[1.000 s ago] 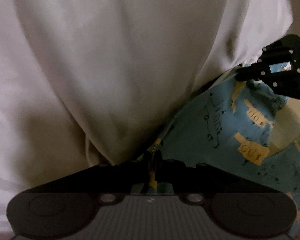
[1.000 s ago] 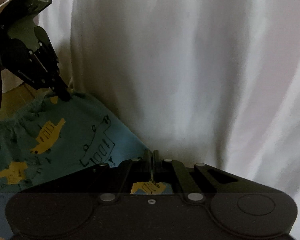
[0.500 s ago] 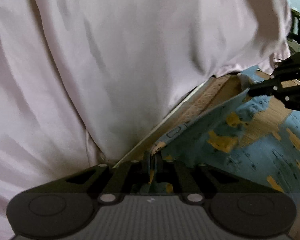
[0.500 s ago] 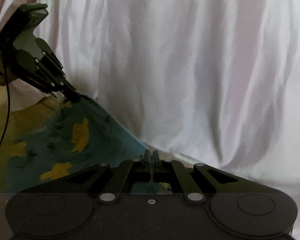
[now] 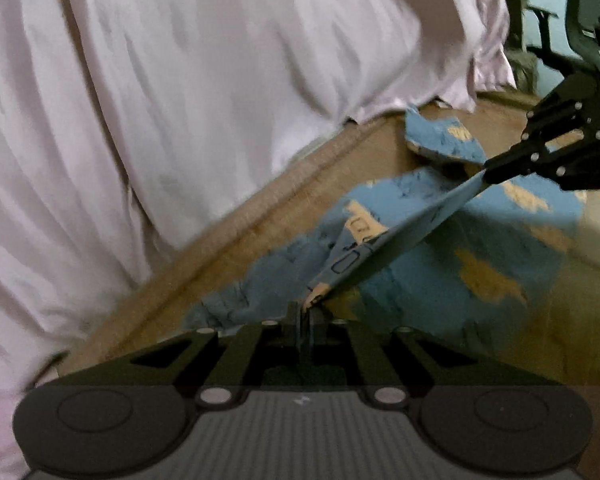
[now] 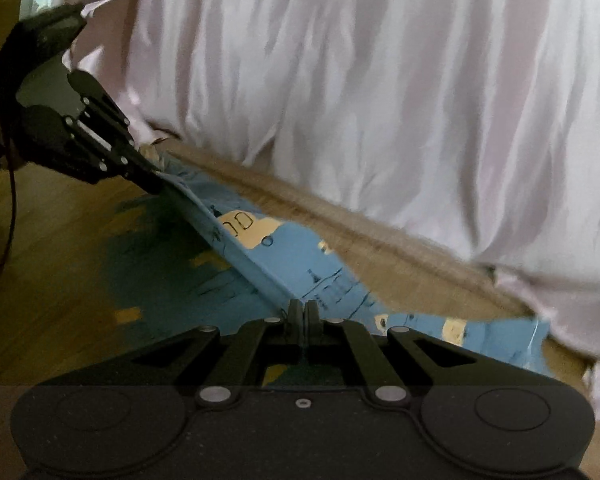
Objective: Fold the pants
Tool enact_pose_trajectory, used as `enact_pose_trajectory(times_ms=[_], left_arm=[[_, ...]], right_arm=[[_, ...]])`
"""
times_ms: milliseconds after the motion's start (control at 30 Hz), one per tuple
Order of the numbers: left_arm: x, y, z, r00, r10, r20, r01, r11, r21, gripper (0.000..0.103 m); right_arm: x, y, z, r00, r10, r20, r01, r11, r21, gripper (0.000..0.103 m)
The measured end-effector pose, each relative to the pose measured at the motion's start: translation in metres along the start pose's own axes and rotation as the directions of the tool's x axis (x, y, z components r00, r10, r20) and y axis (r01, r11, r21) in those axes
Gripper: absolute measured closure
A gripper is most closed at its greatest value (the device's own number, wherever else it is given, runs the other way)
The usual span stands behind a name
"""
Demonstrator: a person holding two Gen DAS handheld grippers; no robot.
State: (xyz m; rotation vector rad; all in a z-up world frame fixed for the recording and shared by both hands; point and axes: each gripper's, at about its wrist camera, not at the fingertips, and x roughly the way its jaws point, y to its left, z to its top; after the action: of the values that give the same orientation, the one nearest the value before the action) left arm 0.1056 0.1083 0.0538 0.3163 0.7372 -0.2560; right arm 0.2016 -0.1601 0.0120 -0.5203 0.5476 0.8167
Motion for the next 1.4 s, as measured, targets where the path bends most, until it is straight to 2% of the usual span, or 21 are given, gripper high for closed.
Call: enact_pose_trajectory(times_ms=[100,233,300,400,500,700,1000,1233,1300,1333,1367,1400], left_arm=[[-0.001,-0.01,-0.02,1.0,-0.023,-0.016,0.023,1.0,0.019,0.099],[0.009,-0.015,-0.044,0.998,-0.034,-0.052,0.03,0.997,-0.065,0.099],[0.012,-0.02,-0.051,0.998,-0.019,-0.068,0.015,0.998,-0.055,0.099],[0.011,-0.026,-0.049,0.999,0.005,-0.048,-0.004,1.0,0.022,0.099],[0.01,-0.026,-0.051,0.998,-0.006,-0.054,0.006,1.0,0.0,0.099],[-0.005,-0.024,-0.054,0.998,-0.032,-0.045,0.033,0.999,0.028,0.099],[0.011,-0.026,-0.061,0.988,-0.046,-0.146,0.053,0.998,0.044,0.099],[0.013,-0.023,-0.061,0.987,-0.056,-0.15,0.059,0.998,0.019,0.098],[0.012,-0.021,-0.06,0.985,-0.079,-0.152,0.078,0.997,-0.011,0.092],[0.011,-0.02,-0.059,0.983,-0.097,-0.154,0.093,0.995,-0.033,0.082],[0.01,-0.018,-0.058,0.982,-0.117,-0.15,0.11,0.992,-0.055,0.072],[0.007,-0.018,-0.056,0.982,-0.132,-0.138,0.123,0.99,-0.072,0.068]], right_arm=[[0.004,0.013,-0.017,1.0,0.016,-0.025,-0.015,0.999,0.04,0.103],[0.015,0.022,-0.034,0.998,0.029,-0.063,-0.024,0.997,0.079,0.103],[0.016,0.023,-0.038,0.998,0.024,-0.064,-0.018,0.996,0.088,0.103],[0.01,0.025,-0.037,0.999,0.011,-0.048,-0.007,0.996,0.09,0.103],[0.005,0.029,-0.037,0.999,-0.004,-0.032,0.007,0.997,0.076,0.103],[-0.015,0.035,-0.038,1.0,0.008,-0.026,-0.006,0.999,0.04,0.103],[0.0,0.053,-0.054,0.995,0.023,-0.097,-0.022,1.0,0.012,0.103],[0.005,0.057,-0.06,0.99,0.036,-0.134,-0.033,0.999,0.025,0.103],[0.005,0.056,-0.063,0.989,0.04,-0.142,-0.034,0.998,0.045,0.091],[0.003,0.055,-0.064,0.989,0.049,-0.14,-0.041,0.997,0.062,0.084],[0.001,0.054,-0.065,0.989,0.055,-0.135,-0.045,0.996,0.077,0.066],[-0.002,0.052,-0.067,0.991,0.058,-0.125,-0.047,0.995,0.093,0.043]])
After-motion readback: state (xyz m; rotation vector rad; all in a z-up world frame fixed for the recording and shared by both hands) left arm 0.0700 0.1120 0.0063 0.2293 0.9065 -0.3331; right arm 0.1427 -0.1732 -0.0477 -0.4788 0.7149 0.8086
